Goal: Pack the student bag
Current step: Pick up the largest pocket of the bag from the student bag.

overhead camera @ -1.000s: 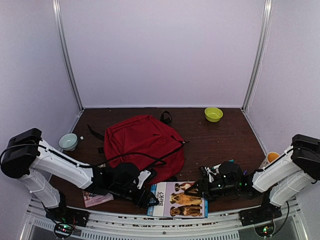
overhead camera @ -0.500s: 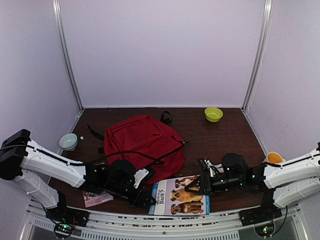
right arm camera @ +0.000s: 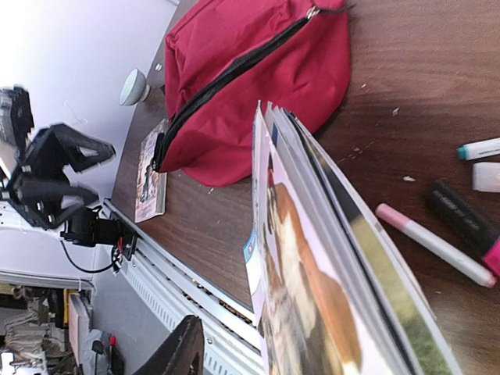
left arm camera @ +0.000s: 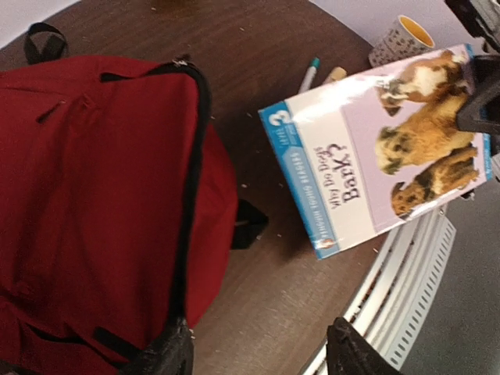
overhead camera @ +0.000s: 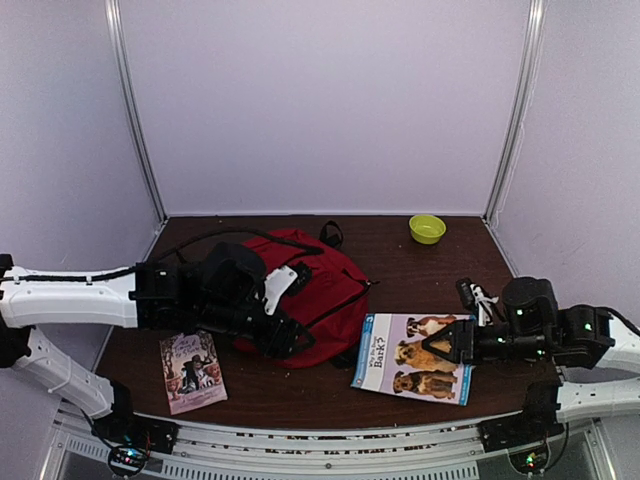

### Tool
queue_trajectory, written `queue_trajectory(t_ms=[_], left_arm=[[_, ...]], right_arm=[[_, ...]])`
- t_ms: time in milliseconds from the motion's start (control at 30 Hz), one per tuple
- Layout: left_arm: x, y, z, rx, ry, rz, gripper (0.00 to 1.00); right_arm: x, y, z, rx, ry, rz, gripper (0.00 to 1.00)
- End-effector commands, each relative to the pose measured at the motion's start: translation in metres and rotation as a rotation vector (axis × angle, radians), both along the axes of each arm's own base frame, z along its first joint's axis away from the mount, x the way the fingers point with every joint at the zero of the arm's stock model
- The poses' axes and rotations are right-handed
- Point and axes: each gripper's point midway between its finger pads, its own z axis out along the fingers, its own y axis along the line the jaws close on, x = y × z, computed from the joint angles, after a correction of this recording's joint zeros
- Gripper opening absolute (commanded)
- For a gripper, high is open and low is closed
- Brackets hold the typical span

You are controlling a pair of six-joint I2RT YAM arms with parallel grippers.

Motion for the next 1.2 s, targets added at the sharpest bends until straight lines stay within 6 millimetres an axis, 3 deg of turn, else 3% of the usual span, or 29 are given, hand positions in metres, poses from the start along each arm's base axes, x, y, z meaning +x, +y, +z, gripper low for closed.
queue_trajectory(t_ms=[0, 133, 300, 667, 1033, 1167], left_arm=[[0.051, 0.026, 0.004, 0.131, -0.072, 0.091, 0.59], [0.081, 0.015, 0.003, 0.14, -0.083, 0.037, 0.58], [0.081, -0.026, 0.0, 0.133, -0.077, -0.154, 0.56], [0.1, -0.069, -0.021, 0.134, -0.06, -0.237, 0.5], [0.115, -0.07, -0.037, 0.181, -0.062, -0.203, 0.33], [0.119, -0.067, -0.033, 0.174, -0.071, -0.186, 0.26]], right_arm=[[0.011, -0.038, 0.017, -0.109, -0.083, -0.116, 0.0], [0.018, -0.049, 0.035, -0.103, -0.137, -0.172, 0.0], [0.027, -0.06, 0.047, -0.104, -0.18, -0.241, 0.0], [0.03, -0.064, 0.046, -0.101, -0.195, -0.267, 0.0], [0.027, -0.07, 0.043, -0.084, -0.189, -0.282, 0.0], [0.027, -0.07, 0.042, -0.081, -0.188, -0.281, 0.0]])
